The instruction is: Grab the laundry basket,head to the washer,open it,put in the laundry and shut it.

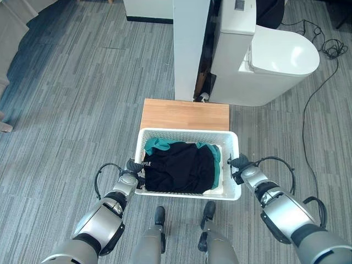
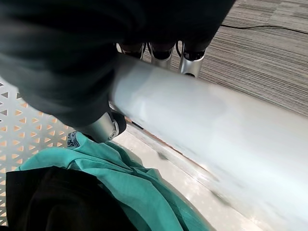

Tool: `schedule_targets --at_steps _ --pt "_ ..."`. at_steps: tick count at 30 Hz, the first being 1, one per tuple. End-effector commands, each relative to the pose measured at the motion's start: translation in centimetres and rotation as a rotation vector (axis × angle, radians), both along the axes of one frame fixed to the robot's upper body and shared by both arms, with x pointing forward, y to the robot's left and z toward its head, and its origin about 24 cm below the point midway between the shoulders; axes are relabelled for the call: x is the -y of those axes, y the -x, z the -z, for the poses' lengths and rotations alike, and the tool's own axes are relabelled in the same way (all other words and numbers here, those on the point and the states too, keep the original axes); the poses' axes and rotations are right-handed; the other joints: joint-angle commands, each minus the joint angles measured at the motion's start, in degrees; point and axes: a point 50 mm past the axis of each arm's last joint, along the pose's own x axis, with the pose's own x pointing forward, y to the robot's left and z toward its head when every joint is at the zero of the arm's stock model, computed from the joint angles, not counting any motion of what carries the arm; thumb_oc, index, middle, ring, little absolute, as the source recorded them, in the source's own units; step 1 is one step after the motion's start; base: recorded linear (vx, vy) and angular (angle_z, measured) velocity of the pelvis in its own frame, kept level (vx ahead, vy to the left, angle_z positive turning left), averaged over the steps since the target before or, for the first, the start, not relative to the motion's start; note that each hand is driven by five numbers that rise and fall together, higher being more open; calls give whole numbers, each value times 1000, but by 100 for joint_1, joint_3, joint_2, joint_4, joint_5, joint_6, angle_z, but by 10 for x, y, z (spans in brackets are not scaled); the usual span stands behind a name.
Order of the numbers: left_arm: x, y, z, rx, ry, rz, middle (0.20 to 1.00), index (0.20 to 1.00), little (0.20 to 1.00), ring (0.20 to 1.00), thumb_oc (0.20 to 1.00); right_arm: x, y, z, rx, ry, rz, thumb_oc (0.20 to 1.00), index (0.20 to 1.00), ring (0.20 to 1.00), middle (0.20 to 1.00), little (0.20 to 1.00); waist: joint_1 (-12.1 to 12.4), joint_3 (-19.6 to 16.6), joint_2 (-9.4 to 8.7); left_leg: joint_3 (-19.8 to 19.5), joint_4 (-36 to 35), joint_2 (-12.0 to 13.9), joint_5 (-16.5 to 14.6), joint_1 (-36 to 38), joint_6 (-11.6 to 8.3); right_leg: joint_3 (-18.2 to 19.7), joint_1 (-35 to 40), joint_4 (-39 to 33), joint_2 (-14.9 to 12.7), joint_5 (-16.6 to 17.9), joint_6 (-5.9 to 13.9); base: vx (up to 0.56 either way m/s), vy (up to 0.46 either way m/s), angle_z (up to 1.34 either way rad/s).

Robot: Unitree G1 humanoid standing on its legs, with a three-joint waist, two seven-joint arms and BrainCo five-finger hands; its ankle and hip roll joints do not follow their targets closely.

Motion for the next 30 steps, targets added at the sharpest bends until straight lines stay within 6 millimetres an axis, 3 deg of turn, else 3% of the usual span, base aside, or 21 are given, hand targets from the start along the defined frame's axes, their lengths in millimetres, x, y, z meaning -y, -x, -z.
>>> schedule_targets --at_steps 1,8,13,19,24,30 --pt "58 -9 -6 -31 105 183 200 200 200 200 200 -55 -6 2 -17 -192 -121 200 200 200 200 200 94 673 36 47 356 -334 -5 -298 241 537 282 49 -276 37 574 -8 31 4" --pt "62 6 10 -74 179 166 200 200 200 200 200 -70 6 16 -2 -464 -21 200 200 200 200 200 49 690 41 84 443 -365 -62 -348 271 608 240 104 -315 43 587 -16 44 2" --pt "68 8 8 -10 270 147 200 200 200 200 200 -79 14 21 51 -670 63 200 200 200 200 200 15 693 56 94 410 -375 -79 -246 294 627 266 230 -354 20 605 -10 50 3" --pt "81 17 -5 107 439 217 200 200 200 200 200 -80 46 42 58 -927 189 200 200 200 200 200 -39 596 149 28 60 -449 27 151 313 516 400 427 -455 0 654 8 65 3" --pt "76 44 -7 126 542 302 200 200 200 200 200 -65 88 70 1 -1009 292 200 200 200 200 200 -100 404 269 37 -154 -564 10 629 371 450 674 615 -543 -26 733 37 108 9" --pt "61 63 -14 140 586 342 200 200 200 200 200 -47 113 80 -9 -1014 325 200 200 200 200 200 -190 160 303 82 -300 -653 -4 893 416 499 776 701 -607 48 813 13 66 -4"
